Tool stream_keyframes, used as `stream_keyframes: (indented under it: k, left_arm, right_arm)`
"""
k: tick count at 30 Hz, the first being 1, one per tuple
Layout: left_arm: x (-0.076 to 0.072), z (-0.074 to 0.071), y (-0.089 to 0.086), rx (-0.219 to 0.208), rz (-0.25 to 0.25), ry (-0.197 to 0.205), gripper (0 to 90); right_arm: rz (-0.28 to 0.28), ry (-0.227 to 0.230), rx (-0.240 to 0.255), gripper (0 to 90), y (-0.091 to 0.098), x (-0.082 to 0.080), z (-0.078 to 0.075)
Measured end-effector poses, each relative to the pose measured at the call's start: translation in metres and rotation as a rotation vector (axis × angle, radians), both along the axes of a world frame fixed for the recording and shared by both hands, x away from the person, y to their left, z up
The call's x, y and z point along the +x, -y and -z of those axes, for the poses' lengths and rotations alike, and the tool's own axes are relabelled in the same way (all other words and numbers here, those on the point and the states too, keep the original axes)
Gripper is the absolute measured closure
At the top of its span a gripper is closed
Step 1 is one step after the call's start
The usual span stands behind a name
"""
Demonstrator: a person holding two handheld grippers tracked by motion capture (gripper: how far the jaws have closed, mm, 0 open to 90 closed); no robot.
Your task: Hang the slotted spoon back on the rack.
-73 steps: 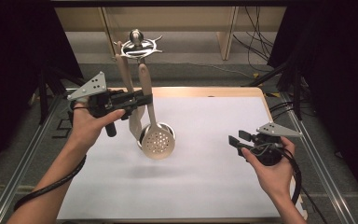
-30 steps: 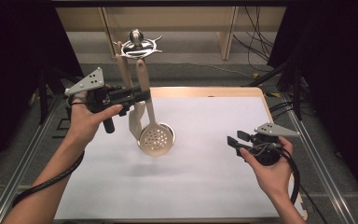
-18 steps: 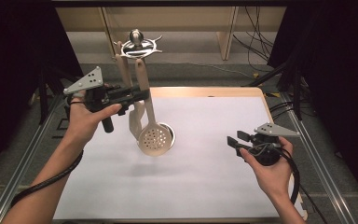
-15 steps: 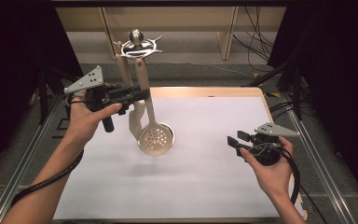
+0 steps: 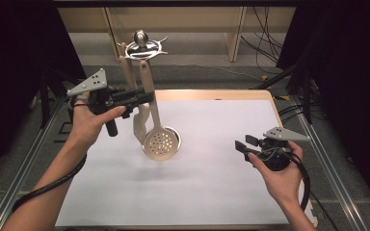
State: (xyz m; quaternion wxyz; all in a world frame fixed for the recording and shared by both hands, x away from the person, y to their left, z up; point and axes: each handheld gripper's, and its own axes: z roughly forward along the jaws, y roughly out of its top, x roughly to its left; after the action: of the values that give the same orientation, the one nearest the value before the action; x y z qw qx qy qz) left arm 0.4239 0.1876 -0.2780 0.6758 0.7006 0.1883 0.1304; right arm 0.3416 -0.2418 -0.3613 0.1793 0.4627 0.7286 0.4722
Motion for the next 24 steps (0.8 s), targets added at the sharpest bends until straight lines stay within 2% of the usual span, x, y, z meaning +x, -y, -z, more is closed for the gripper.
stream_keyframes:
  k: [4, 6, 24]
  left_arm:
    - [0.0007, -0.0002, 0.0000, 0.001, -0.002, 0.000, 74.8]
    - [0.0020, -0.0004, -0.0001, -0.006, -0.002, -0.006, 74.9]
    - [0.0079, 0.0030, 0.0001, -0.002, -0.029, -0.014, 74.6]
  right_arm:
    - [-0.001, 0.001, 0.001, 53.1, 0.0001, 0.0000, 0.0001]
    - [-0.015, 0.044, -0.020, 53.1, 0.0019, 0.0028, 0.0016]
    - [-0.020, 0.039, -0.016, 53.1, 0.0012, 0.0027, 0.0031]
